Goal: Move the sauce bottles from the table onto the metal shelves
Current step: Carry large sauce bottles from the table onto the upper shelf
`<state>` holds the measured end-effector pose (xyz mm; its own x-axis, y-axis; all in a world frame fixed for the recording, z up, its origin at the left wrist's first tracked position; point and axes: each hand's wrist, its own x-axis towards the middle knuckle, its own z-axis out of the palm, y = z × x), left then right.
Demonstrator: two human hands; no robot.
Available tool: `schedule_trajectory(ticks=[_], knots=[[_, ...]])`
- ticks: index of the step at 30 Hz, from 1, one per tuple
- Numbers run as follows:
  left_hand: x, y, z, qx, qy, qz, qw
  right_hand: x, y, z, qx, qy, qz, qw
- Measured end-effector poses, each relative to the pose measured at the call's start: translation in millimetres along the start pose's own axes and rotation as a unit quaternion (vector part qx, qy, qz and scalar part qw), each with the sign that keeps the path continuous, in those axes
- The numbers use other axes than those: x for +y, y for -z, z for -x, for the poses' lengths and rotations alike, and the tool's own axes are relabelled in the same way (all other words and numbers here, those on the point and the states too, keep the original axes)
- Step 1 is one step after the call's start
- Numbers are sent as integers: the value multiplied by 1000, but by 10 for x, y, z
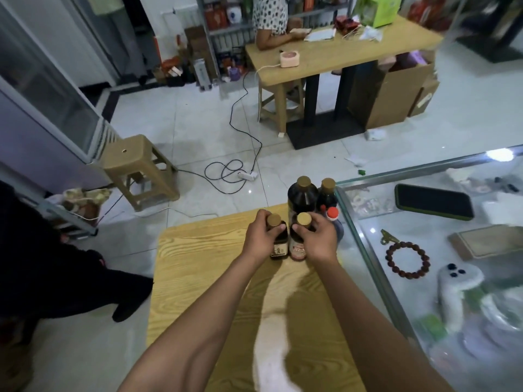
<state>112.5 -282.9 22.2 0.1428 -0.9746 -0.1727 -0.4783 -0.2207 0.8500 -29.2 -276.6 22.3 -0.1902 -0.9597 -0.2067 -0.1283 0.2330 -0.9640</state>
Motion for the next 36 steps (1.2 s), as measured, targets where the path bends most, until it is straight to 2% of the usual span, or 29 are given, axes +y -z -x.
schedule_trajectory(ticks=[7,14,17,26,28,31,36], knots=[[-68,173,563,14,-12,55,998,-30,121,605,31,-23,-79,996],[185,587,1487,-17,-110,145,983,-446,330,1650,21,35,-53,998],[258,670,1882,-29,-144,169,975,-585,396,2125,56,59,-44,996],[586,562,2848,-104,-159,192,963,-558,902,3164,181,39,-63,981],[883,326,3312,-153,-192,176,953,-537,1381,3598,238,40,-84,967],[1082,177,3553,-175,-214,183,943,-535,1644,3861,265,36,-78,960],[1730,-523,4457,-251,-277,166,913,-466,2757,4616,365,57,-76,926]])
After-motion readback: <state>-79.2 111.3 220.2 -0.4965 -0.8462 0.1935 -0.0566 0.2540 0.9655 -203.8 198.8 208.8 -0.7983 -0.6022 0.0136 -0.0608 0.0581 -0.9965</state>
